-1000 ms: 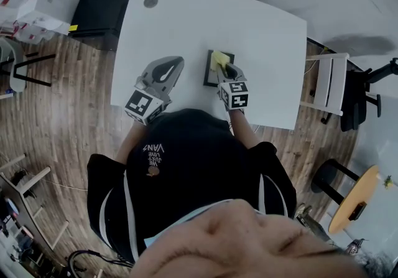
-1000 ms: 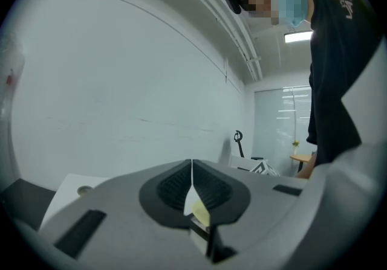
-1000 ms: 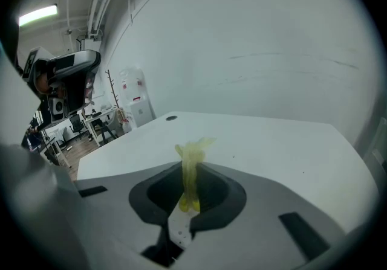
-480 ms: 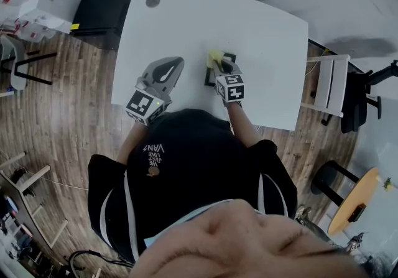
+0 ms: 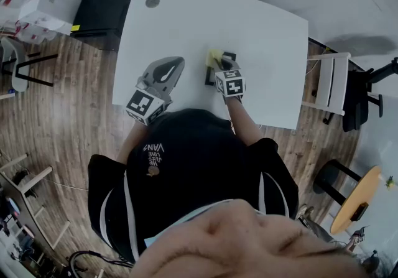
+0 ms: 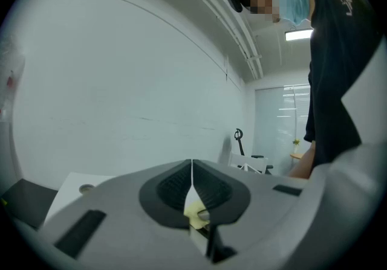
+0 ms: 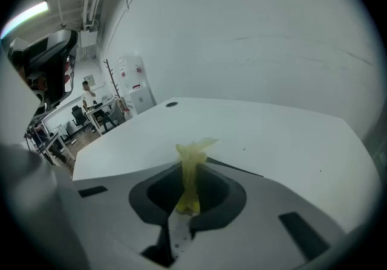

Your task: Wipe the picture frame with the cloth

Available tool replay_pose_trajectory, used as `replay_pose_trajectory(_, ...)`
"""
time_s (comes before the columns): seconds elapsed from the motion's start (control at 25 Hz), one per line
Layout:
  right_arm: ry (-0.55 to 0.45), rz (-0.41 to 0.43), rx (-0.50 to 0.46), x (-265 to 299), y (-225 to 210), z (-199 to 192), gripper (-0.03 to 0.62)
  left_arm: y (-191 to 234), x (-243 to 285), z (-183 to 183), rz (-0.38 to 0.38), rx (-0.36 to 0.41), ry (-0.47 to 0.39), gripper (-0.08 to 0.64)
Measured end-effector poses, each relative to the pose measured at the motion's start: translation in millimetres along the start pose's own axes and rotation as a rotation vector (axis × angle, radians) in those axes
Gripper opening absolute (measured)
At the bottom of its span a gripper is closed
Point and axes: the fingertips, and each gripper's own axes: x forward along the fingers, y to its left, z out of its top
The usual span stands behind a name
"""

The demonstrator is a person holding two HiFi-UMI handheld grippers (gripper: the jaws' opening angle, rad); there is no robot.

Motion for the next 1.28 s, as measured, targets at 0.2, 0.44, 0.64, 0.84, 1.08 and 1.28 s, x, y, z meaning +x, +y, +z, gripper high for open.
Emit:
replay_pose_trajectory(0.2, 0.03, -0.009, 0.005, 0.5, -6.0, -3.8, 0.043, -1.4, 1.2, 1.4, -0.007, 0.005, -0.003, 0.016)
replay_pose_trajectory(0.44, 0.05, -0.038, 0.016, -4.4, -23.2, -8.7, 0.043, -2.9, 4.4, -3.4, -0.013, -0.004, 0.008, 0.015)
replay_pose_trajectory(0.64, 0.059, -0.059, 0.033, -12.8, -37.1, -14.6, 0.044, -6.6, 7.8, -1.2, -0.025, -0.011, -0.003, 0.015)
replay_pose_trajectory(0.84, 0.061, -0.089, 0.049, -21.2, -50.8, -19.0, 0.044, -6.8, 10.9, -4.7, -0.031, -0.007, 0.006, 0.016)
replay_pose_trajectory(1.08, 0.057, -0.126, 0.077, -37.6, -71.4, -29.8, 0.044, -16.4, 21.2, -1.3, -0.048, 0.0, -0.01, 0.015)
replay_pose_trajectory(1.28, 0.065, -0.156, 0.084, -47.6, -82.8, -37.1, 0.043, -23.2, 26.1, -2.6, -0.071, 0.005, -0.011, 0.016)
